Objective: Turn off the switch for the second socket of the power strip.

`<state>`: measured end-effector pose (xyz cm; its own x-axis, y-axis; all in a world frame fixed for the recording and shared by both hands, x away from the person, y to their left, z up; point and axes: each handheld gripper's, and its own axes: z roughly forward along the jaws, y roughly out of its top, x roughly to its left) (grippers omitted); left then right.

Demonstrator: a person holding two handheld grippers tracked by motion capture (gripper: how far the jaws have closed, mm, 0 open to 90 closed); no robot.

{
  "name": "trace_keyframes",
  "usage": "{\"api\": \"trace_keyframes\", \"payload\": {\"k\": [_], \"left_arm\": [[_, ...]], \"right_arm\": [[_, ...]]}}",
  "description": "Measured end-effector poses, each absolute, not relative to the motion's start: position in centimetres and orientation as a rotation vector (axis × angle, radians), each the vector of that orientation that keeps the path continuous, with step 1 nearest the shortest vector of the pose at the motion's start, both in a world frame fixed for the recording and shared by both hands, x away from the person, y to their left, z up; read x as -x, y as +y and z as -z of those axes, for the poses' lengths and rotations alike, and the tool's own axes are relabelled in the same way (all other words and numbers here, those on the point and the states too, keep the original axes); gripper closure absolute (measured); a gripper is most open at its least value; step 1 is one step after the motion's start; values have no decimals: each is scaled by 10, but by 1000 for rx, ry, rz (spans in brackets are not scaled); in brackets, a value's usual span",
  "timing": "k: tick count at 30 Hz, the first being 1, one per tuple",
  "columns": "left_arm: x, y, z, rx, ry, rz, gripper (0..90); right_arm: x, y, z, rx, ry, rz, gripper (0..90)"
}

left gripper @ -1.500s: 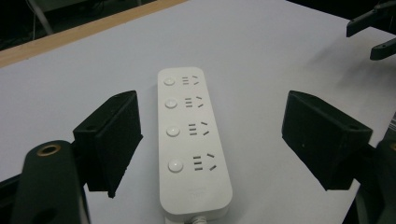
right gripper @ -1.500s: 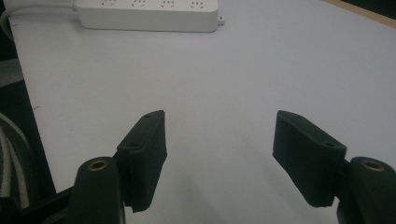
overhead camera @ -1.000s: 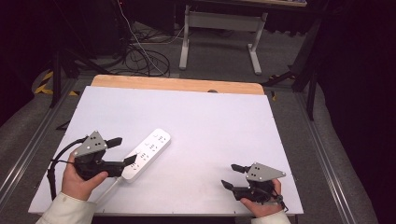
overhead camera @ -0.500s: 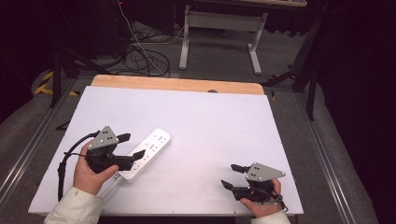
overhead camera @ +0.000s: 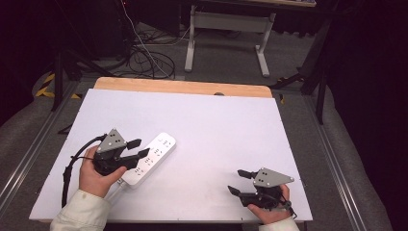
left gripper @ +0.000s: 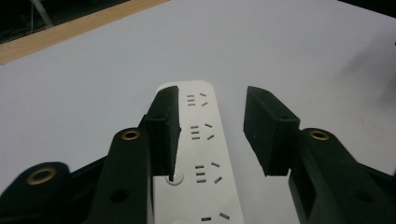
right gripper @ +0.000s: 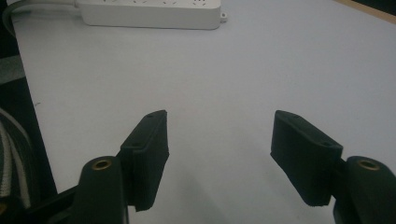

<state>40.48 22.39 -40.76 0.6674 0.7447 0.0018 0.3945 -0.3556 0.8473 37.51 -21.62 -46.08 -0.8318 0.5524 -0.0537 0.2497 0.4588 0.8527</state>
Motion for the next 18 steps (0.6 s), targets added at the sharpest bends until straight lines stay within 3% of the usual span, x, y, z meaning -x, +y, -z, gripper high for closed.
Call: {"api": "trace_keyframes", "payload": {"k": [2, 4, 8, 18], "left_arm": [[-406, 224, 408, -1985, 890, -500, 629], [-407, 225, 408, -1986, 891, -482, 788], [-412, 226, 410, -2008, 904, -460, 893], [-420, 225, 414, -2054, 932, -429, 900]], "right_arm": [[-375, -216, 461, -681, 2389, -1317, 371], [-375, -216, 461, -682, 2388, -1313, 371], [-375, -217, 461, -685, 2381, -1316, 370], [-375, -216, 461, -685, 2384, -1316, 370]]}}
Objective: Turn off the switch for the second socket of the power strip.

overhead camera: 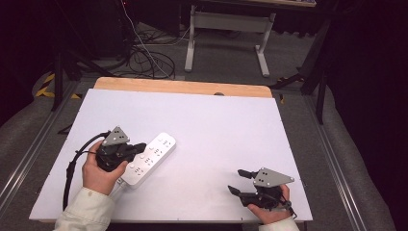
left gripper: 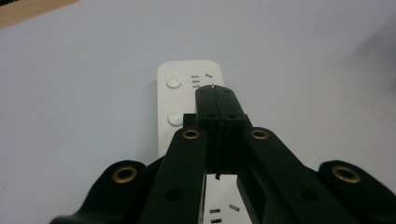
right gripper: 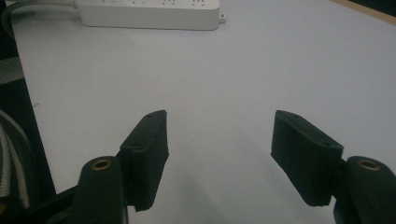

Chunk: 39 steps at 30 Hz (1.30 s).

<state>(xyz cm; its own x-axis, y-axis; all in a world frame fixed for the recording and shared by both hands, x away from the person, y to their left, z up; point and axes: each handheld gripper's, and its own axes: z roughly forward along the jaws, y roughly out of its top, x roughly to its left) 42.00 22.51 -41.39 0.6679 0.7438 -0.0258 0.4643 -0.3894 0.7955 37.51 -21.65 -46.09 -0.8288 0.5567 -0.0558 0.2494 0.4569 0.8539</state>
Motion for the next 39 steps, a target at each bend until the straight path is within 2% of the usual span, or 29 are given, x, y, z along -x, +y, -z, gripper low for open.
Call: {"api": "trace_keyframes", "payload": {"k": [9, 14, 24, 39], "left_arm": [[-432, 223, 425, -2142, 989, -461, 900], [-436, 219, 431, -2184, 1011, -405, 900], [-441, 216, 439, -2266, 1043, -388, 900], [-446, 214, 446, -2294, 1073, -391, 900]], "right_arm": [[-375, -216, 461, -685, 2387, -1322, 370], [-376, -216, 462, -685, 2389, -1320, 370], [-375, -216, 462, -685, 2391, -1319, 370], [-376, -216, 462, -679, 2397, -1312, 370]]}}
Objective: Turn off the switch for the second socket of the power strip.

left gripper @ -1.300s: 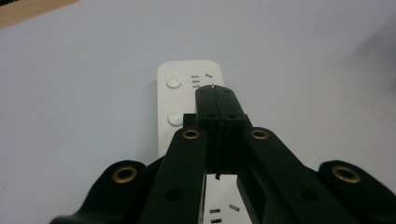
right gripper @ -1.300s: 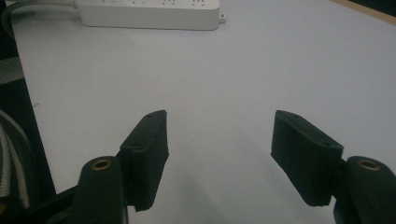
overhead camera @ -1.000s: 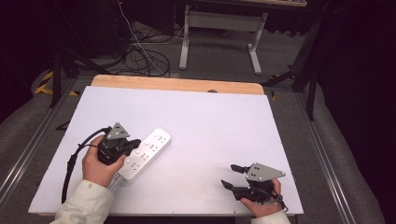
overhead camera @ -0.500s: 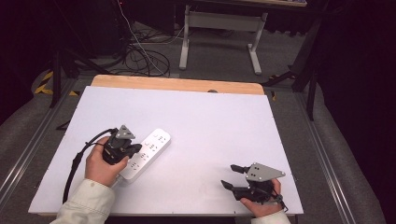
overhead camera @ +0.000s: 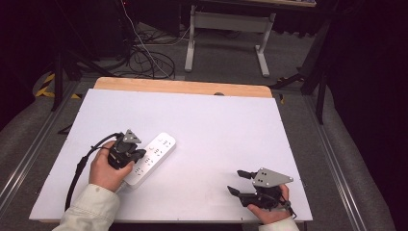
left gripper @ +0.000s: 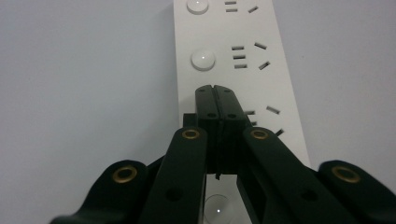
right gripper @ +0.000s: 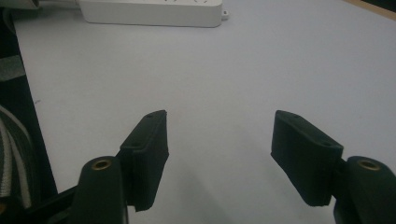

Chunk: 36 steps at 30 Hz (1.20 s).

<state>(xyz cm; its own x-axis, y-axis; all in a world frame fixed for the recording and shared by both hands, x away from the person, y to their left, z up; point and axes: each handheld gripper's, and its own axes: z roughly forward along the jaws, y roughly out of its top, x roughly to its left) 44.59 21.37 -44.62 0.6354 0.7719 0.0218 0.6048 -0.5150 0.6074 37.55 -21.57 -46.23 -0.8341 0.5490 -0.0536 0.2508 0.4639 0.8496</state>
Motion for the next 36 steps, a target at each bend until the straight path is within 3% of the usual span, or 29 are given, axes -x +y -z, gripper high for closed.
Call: {"api": "trace_keyframes", "payload": {"k": [36], "left_arm": [[-443, 218, 454, -2254, 1065, -409, 900]], "right_arm": [[-375, -215, 462, -682, 2399, -1317, 370]]}}
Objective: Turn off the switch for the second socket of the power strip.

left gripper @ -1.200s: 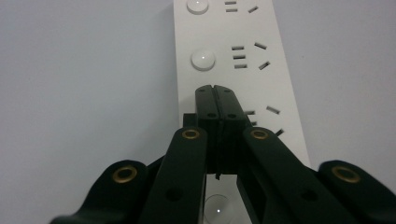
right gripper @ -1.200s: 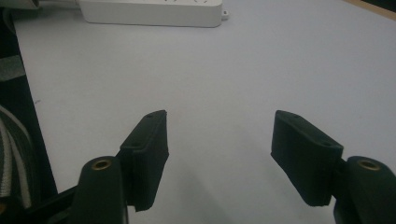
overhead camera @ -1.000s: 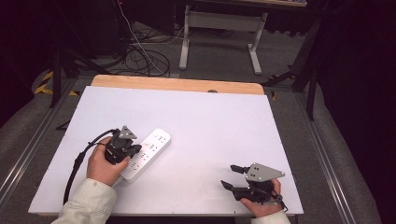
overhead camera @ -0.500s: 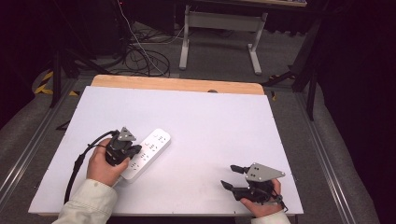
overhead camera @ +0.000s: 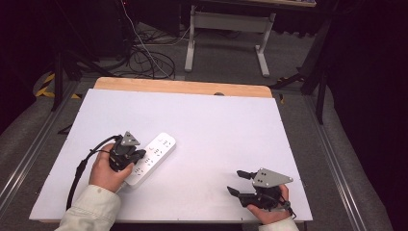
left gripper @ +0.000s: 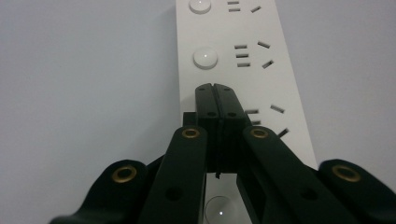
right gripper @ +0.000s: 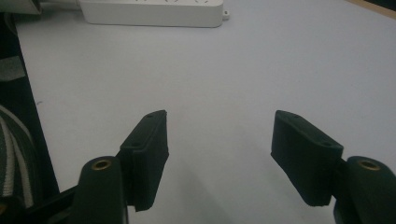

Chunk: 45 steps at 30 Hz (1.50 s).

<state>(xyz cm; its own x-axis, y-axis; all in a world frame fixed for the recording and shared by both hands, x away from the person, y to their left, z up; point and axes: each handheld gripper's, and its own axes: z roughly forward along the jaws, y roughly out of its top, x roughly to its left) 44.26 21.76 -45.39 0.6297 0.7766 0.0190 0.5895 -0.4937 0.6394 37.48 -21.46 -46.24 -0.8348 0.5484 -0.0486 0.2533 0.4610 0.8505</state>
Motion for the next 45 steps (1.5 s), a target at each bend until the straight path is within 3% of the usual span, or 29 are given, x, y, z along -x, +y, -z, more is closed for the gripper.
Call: {"api": "trace_keyframes", "payload": {"k": [12, 22, 44, 45], "left_arm": [[-443, 217, 454, -2255, 1072, -400, 900], [-434, 210, 432, -2225, 1041, -441, 900], [-423, 212, 410, -2174, 993, -401, 900], [-422, 212, 409, -2162, 993, -393, 858]], "right_arm": [[-375, -214, 463, -683, 2401, -1316, 370], [-376, -215, 464, -686, 2402, -1310, 370], [-375, -215, 463, -682, 2401, -1312, 371], [-375, -215, 463, -683, 2400, -1312, 371]]}}
